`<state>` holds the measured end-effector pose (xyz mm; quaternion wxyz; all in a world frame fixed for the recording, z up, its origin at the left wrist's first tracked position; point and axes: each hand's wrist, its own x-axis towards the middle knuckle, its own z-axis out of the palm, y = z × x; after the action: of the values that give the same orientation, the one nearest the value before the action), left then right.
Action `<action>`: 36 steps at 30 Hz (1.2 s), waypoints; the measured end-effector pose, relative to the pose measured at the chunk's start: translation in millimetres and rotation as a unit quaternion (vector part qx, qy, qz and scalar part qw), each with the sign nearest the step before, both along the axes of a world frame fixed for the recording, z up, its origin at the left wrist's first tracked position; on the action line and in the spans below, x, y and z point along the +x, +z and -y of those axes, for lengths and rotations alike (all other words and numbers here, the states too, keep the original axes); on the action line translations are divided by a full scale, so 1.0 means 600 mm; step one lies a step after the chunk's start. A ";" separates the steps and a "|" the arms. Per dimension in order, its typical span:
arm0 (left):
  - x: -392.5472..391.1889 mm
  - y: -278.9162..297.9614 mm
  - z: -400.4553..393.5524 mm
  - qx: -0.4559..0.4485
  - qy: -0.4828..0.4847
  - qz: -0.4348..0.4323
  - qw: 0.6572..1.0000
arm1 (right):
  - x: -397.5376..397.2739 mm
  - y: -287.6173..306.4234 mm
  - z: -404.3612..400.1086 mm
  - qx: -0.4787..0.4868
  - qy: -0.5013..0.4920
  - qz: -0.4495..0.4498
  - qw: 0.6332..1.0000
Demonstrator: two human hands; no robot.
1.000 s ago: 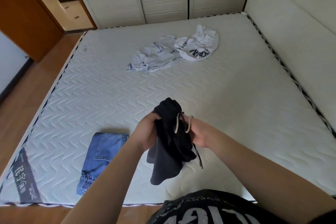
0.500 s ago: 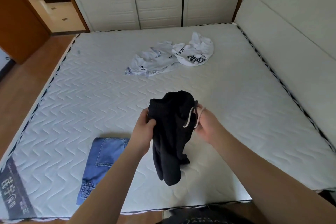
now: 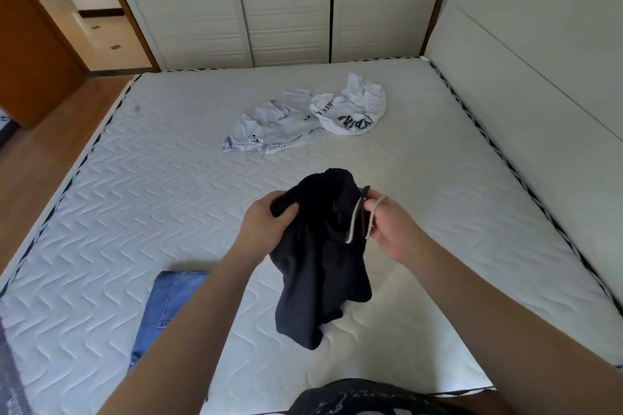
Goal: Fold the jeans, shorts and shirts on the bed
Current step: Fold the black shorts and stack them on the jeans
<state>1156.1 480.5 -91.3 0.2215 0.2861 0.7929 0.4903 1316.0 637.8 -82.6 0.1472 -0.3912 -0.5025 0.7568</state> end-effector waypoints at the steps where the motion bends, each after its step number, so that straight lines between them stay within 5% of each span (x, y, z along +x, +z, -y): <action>1: -0.004 0.009 -0.007 0.002 -0.009 -0.006 1.000 | 0.009 -0.007 -0.011 -0.001 -0.003 0.036 0.999; 5: -0.015 0.042 -0.038 0.000 -0.053 -0.039 0.998 | 0.047 -0.041 -0.049 0.075 0.047 0.226 0.970; 8: -0.012 0.062 -0.055 -0.019 -0.109 -0.095 0.989 | 0.084 -0.060 -0.084 0.239 0.221 0.398 0.858; 11: -0.002 0.081 -0.065 -0.034 -0.165 -0.152 0.974 | 0.103 -0.056 -0.107 0.253 0.221 0.444 0.831; 17: 0.013 0.104 -0.069 -0.034 -0.218 -0.194 0.956 | 0.064 -0.052 -0.081 0.241 0.196 0.202 0.929; 21: 0.012 0.117 -0.055 -0.012 -0.234 -0.196 0.952 | 0.021 -0.068 -0.063 0.376 0.218 0.204 0.877; 28: -0.022 0.126 -0.005 0.015 -0.201 -0.211 0.957 | 0.005 -0.047 -0.073 0.438 0.252 0.245 0.828; 33: -0.059 0.102 0.030 -0.059 -0.254 -0.361 0.895 | 0.004 -0.002 -0.090 0.437 0.170 0.209 0.858; 36: -0.069 0.085 0.038 -0.156 -0.269 -0.382 0.870 | 0.005 0.025 -0.090 0.404 0.141 0.178 0.886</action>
<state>1114.4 457.5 -40.0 0.0667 0.6147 0.7744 0.1339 1318.8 691.7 -67.3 0.0922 -0.3509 -0.8323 0.4191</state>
